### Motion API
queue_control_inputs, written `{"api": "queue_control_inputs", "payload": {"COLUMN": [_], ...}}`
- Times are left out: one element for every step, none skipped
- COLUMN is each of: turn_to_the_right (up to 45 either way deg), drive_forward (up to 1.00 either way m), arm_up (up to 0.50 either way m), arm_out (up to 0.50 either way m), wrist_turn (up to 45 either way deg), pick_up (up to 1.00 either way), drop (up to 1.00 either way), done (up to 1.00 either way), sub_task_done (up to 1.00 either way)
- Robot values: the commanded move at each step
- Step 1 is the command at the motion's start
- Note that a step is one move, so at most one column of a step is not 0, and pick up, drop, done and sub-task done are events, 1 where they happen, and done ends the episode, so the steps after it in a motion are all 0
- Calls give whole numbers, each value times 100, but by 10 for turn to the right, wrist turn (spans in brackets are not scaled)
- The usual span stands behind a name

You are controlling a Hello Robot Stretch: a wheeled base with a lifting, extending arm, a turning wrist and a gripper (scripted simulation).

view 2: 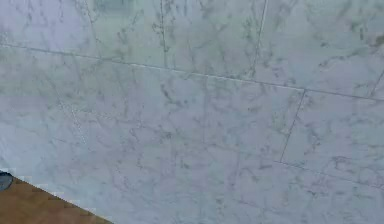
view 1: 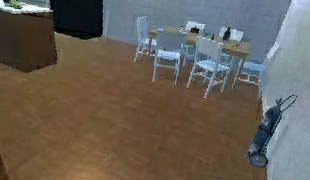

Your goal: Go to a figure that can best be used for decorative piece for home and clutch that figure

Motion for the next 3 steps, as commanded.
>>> {"api": "queue_control_inputs", "payload": {"turn_to_the_right": [0,-450,-90], "drive_forward": [85,0,0], "arm_up": [0,0,0], "arm_out": [0,0,0], "wrist_turn": [0,0,0], "pick_up": [0,0,0], "drop": [0,0,0], "done": [0,0,0], "sub_task_done": [0,0,0]}}
